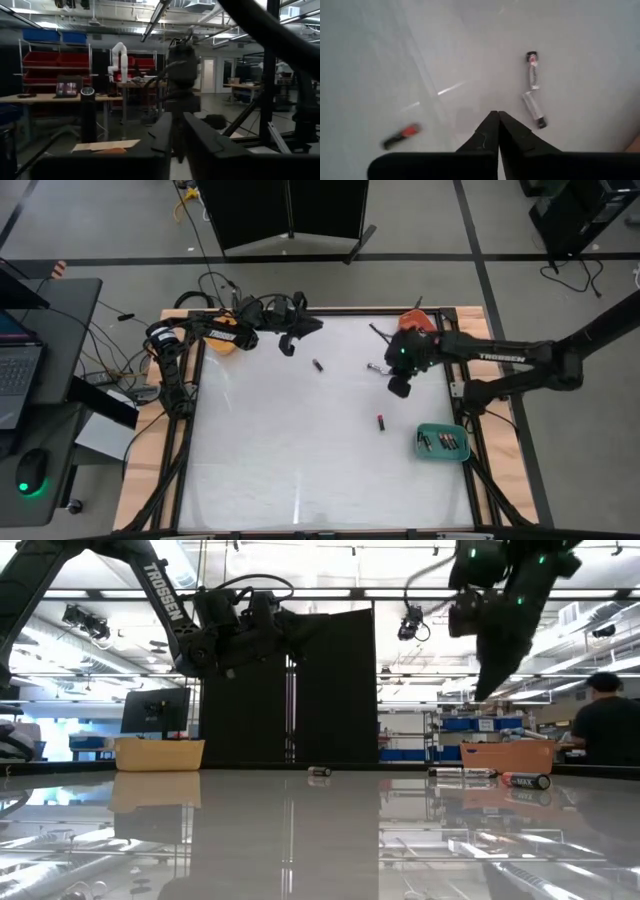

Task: Sort batteries
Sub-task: Put the silver battery into the orange bin, then put the red battery into the yellow bin

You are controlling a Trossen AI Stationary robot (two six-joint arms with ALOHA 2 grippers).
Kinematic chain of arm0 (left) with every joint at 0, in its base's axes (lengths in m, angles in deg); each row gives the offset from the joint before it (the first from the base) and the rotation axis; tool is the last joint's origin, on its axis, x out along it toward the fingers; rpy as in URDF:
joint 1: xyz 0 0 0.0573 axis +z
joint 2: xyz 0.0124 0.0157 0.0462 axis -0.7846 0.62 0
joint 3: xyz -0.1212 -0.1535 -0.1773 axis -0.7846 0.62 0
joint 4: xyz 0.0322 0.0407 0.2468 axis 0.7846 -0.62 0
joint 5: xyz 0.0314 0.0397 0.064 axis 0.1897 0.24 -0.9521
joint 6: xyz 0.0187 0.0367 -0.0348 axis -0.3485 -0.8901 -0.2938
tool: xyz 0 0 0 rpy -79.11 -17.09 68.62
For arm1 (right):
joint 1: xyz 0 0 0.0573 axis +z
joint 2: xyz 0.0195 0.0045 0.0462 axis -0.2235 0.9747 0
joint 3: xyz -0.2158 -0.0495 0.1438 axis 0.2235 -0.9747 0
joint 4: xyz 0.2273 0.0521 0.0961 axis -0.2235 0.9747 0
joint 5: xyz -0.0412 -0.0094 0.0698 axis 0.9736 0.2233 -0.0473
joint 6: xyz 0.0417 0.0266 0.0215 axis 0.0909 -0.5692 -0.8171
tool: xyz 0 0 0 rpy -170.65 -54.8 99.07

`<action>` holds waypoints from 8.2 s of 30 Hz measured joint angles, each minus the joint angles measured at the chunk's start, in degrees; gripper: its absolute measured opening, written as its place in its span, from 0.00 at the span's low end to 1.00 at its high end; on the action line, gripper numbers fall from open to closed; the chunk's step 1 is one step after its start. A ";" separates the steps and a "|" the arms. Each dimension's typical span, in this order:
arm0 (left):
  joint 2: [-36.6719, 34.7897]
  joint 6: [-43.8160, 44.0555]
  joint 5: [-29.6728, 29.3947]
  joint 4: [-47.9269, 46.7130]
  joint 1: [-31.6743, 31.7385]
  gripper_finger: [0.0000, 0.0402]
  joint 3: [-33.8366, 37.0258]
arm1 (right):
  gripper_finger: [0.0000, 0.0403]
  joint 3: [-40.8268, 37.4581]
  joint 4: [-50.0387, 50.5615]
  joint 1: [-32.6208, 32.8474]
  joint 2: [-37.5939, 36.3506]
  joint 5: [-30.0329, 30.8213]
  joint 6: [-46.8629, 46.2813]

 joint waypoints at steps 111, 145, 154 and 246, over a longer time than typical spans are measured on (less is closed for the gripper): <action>-12.15 -10.14 -27.19 -10.44 -6.29 0.02 21.75 | 0.27 17.66 5.79 -37.04 25.31 13.56 4.61; -12.15 -13.43 -27.06 -13.10 -6.29 0.02 21.75 | 0.16 10.75 7.04 18.56 19.23 -6.43 -62.68; -12.15 -13.61 -27.04 -13.86 -6.29 0.02 21.75 | 0.31 10.75 4.80 22.03 26.21 -5.70 -68.51; -6.61 -3.98 -18.22 -32.02 -10.80 0.51 4.20 | 0.14 -12.92 -101.28 -6.54 22.77 -16.48 -0.05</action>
